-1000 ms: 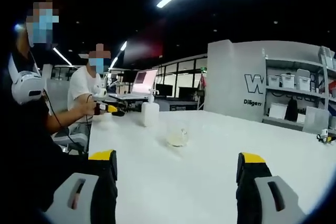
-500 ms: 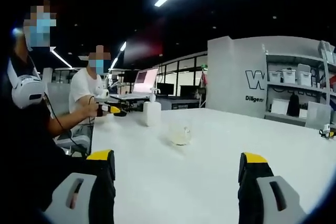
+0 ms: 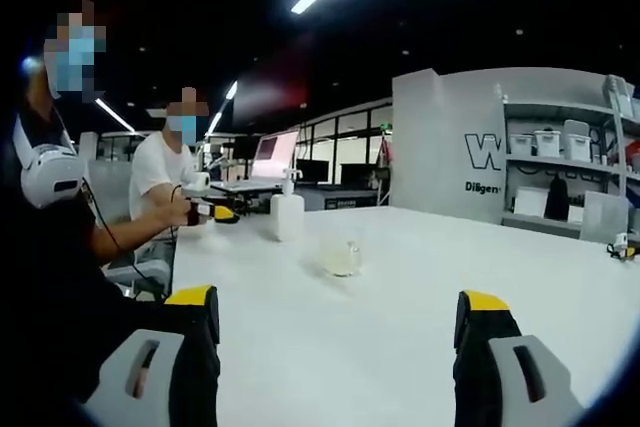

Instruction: Hold the bottle steady, press the pump all the way down and release, and repeat the specified number of times to dispense into the cup

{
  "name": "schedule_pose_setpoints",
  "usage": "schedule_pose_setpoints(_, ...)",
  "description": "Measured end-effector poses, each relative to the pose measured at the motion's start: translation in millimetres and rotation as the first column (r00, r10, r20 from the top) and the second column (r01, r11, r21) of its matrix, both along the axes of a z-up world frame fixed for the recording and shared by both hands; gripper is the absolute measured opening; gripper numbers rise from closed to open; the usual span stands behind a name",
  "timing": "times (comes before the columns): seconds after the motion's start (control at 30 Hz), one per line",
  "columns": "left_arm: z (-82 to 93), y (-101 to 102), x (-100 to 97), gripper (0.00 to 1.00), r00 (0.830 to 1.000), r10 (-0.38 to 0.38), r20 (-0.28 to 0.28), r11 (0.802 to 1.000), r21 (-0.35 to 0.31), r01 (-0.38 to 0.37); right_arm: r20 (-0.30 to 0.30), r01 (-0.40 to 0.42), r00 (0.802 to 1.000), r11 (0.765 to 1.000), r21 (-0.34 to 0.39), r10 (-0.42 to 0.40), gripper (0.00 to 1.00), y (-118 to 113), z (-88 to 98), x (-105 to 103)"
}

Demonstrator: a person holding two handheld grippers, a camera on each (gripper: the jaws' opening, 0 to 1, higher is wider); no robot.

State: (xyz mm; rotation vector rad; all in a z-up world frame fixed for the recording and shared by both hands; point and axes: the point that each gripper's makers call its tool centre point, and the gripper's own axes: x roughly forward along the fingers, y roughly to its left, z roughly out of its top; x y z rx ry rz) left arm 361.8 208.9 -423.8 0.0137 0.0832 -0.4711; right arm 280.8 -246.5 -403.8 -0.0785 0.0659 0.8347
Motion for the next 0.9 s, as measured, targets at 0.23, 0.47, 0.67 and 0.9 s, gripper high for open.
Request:
schedule_pose_setpoints(0.23, 0.2, -1, 6.9, 0.96, 0.999, 0.038, 0.005, 0.999, -0.022, -0.038, -0.001, -0.001, 1.000, 1.000, -0.007, 0.001, 0.99, -1, -1.7, -1)
schedule_pose_setpoints(0.47, 6.8, 8, 13.2, 0.96, 0.990, 0.133, 0.052, 0.991, -0.021, -0.132, 0.005, -0.003, 1.000, 1.000, -0.015, 0.003, 0.99, 1, -1.7, -1)
schedule_pose_setpoints(0.67, 10.5, 7, 17.0, 0.95, 0.987, 0.151, 0.063, 0.988, -0.040, -0.149, 0.012, -0.004, 1.000, 1.000, -0.011, 0.004, 0.99, 4, 4.0, 2)
schedule_pose_setpoints(0.9, 7.4, 5, 23.1, 0.95, 0.987, 0.150, 0.051, 0.987, -0.057, -0.147, 0.015, -0.007, 1.000, 1.000, -0.018, 0.008, 0.99, 8, 5.1, 4)
